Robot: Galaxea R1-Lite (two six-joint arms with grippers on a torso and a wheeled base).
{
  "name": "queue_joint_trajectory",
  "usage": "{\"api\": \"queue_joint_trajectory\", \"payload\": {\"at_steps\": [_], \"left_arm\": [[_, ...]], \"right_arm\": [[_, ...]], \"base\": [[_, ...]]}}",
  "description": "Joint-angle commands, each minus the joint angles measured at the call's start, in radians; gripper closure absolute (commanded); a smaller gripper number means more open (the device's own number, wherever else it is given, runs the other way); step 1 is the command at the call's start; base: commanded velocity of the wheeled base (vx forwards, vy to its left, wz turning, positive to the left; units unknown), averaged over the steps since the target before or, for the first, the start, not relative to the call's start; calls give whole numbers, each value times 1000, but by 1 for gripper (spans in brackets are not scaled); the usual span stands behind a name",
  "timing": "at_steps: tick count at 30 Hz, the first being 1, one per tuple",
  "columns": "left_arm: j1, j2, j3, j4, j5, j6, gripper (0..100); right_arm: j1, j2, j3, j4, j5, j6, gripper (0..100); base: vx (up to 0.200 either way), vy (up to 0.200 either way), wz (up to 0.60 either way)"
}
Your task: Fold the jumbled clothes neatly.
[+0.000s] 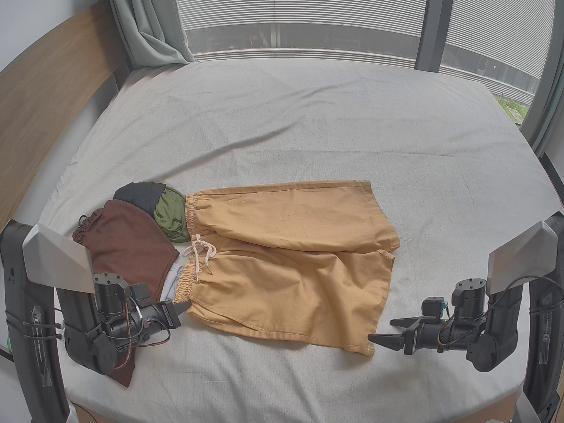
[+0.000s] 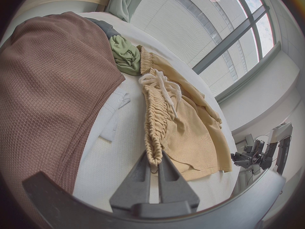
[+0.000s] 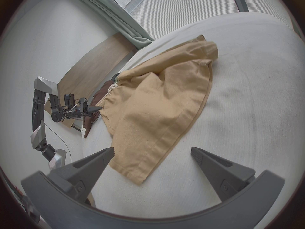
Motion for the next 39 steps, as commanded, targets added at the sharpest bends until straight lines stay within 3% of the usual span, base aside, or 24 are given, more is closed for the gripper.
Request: {"api": "queue_joint_trajectory", "payload": {"at_steps": [1, 13, 14, 39], "left_arm": [[1, 3, -1, 0, 1, 2, 100], [6, 3, -7, 0, 0, 0, 100], [6, 3, -7, -1, -2, 0, 0], [-2, -20, -16, -1, 0, 2, 0]], "right_arm": [[5, 29, 24, 1, 2, -1, 0], [29, 67, 42, -1, 52, 6, 0], [29, 72, 42, -1, 52, 6, 0], [75, 133, -55, -4, 149, 35, 0]], "base": [[0, 0, 0], [0, 0, 0], [0, 0, 0], [0, 0, 0]]}}
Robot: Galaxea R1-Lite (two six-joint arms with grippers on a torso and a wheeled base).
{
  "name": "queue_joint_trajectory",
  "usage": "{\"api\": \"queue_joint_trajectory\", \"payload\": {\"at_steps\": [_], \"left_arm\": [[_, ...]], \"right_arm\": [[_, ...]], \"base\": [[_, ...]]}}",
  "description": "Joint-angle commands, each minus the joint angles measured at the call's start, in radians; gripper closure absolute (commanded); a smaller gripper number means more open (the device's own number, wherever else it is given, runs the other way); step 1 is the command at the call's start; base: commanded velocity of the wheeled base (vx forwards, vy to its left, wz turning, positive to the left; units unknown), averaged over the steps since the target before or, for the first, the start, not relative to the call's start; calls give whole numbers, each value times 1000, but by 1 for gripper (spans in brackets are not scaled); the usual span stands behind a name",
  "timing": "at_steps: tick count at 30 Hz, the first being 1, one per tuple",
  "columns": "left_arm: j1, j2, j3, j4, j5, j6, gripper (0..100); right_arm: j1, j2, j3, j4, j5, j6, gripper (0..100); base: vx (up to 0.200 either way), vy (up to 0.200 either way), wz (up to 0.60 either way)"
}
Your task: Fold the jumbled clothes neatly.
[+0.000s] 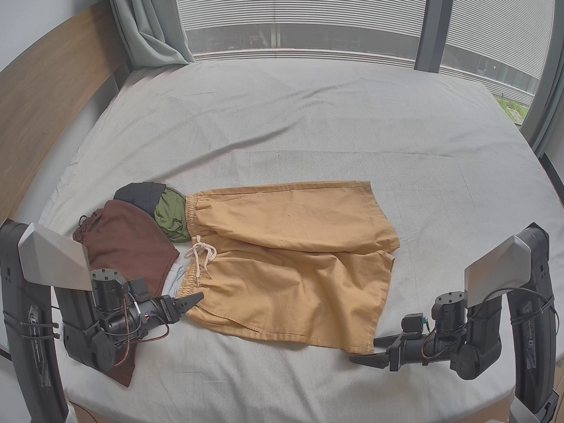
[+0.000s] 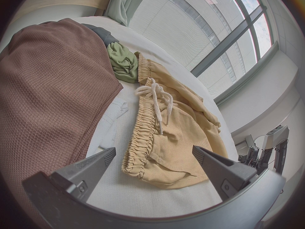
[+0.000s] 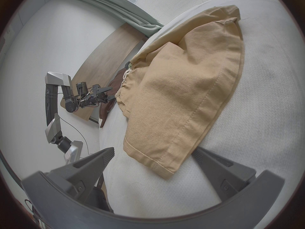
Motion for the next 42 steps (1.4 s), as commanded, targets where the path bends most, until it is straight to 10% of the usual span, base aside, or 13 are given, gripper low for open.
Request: {"api": "queue_joint_trajectory", "payload": {"at_steps": [1, 24, 25, 42], "left_arm": [[-3, -1, 0, -1, 1, -1, 0], [-3, 10, -8, -1, 3, 1, 0], [-3, 10, -8, -1, 3, 1, 0], [-8, 14, -6, -1, 3, 1, 0]], "right_arm": [[4, -3, 6, 0, 7, 1, 0], [-22, -147, 82, 2, 29, 9, 0], [-22, -147, 82, 2, 29, 9, 100], [-120, -182, 89, 5, 18, 0, 100]], "base": [[0, 0, 0], [0, 0, 0], [0, 0, 0], [0, 0, 0]]}}
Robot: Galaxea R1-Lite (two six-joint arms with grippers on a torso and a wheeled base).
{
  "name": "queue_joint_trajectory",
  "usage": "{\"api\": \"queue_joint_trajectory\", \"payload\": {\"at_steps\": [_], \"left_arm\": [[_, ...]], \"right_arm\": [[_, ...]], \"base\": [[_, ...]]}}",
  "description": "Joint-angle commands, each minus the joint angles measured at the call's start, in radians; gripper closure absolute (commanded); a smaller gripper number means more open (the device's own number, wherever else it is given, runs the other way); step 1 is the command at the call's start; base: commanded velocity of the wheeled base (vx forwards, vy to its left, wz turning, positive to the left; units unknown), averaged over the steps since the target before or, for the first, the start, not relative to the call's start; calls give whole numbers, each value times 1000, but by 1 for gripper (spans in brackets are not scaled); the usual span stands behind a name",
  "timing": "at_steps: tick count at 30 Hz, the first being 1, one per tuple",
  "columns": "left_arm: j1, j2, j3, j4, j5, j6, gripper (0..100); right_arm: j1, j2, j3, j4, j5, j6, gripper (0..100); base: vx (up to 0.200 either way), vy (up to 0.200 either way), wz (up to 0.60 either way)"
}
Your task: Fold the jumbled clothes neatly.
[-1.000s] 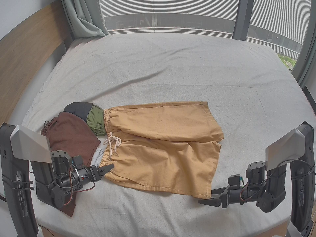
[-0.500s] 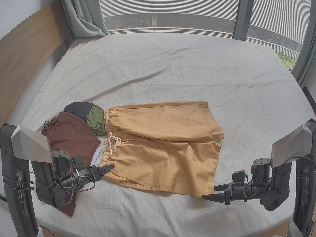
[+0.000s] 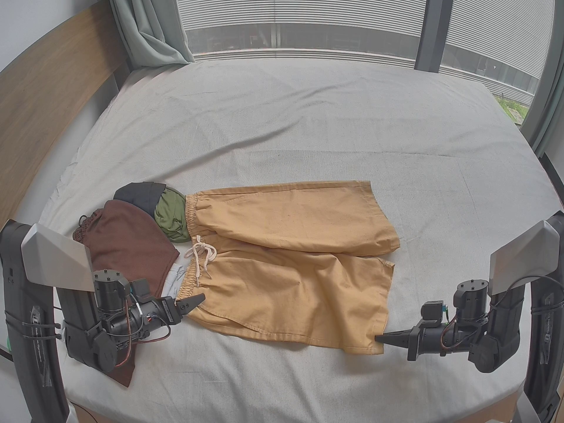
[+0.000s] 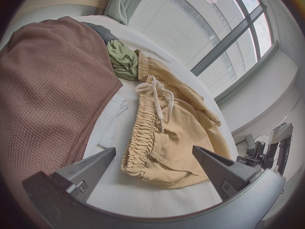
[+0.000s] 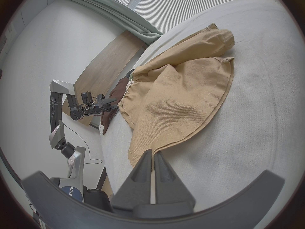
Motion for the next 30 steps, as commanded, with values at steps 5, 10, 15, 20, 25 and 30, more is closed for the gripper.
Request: {"api": "queue_joint_trajectory", "payload": {"at_steps": [5, 10, 15, 20, 25, 30], "left_arm": [[-2, 9, -1, -1, 0, -1, 0], [-1, 14, -1, -1, 0, 1, 0], [-1, 28, -3, -1, 0, 1, 0], [1, 57, -15, -1, 1, 18, 0], [1, 57, -13, -1, 1, 18, 0], [4, 60, -15, -1, 1, 18, 0]], "right_arm": [[-112, -74, 6, 1, -3, -4, 100], [-153, -81, 7, 3, -4, -7, 100], [-158, -68, 26, 1, -10, -13, 100], [-148, -23, 10, 0, -35, -15, 100], [-145, 6, -7, 1, -89, -15, 100], [-141, 6, -10, 1, -90, -12, 100]], "base": [[0, 0, 0], [0, 0, 0], [0, 0, 0], [0, 0, 0], [0, 0, 0], [0, 0, 0]]}}
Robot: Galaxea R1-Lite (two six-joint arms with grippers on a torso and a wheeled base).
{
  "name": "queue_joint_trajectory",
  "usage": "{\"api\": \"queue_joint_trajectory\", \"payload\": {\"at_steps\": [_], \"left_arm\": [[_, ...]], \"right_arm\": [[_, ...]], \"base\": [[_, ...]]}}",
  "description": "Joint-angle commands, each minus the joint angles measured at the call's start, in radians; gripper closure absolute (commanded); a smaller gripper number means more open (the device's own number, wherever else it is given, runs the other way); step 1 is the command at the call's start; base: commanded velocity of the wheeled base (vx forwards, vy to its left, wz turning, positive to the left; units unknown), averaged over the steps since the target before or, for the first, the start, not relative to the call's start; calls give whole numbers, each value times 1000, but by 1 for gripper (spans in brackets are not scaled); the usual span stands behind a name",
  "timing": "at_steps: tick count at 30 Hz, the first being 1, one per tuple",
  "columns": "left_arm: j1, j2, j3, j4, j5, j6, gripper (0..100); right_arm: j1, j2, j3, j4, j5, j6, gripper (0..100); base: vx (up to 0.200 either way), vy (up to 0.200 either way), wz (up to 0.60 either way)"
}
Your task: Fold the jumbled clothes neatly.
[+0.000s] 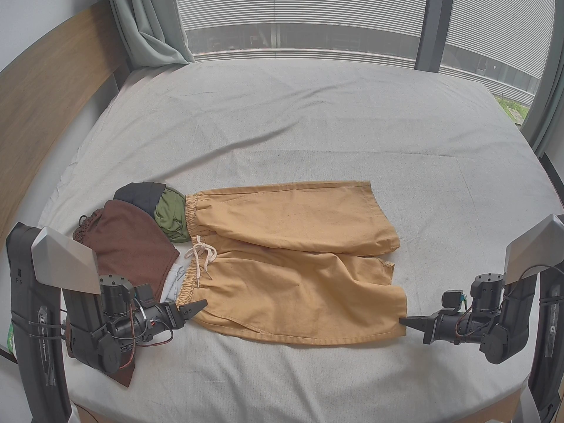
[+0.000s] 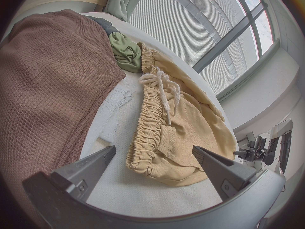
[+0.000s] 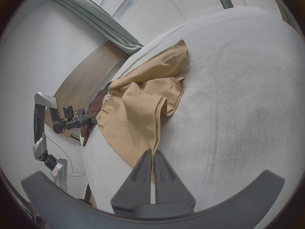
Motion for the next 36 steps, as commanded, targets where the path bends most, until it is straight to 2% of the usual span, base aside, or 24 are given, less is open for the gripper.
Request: {"api": "queue_joint_trajectory", "payload": {"at_steps": [1, 13, 36], "left_arm": [[3, 7, -1, 1, 1, 0, 0], [12, 2, -38, 1, 2, -8, 0], [16, -31, 30, 1, -22, -5, 0]], "right_arm": [[4, 12, -5, 0, 0, 2, 0], [22, 1, -7, -2, 0, 0, 0], [24, 10, -7, -2, 0, -24, 0]], "base": [[0, 0, 0], [0, 0, 0], [0, 0, 0]]}}
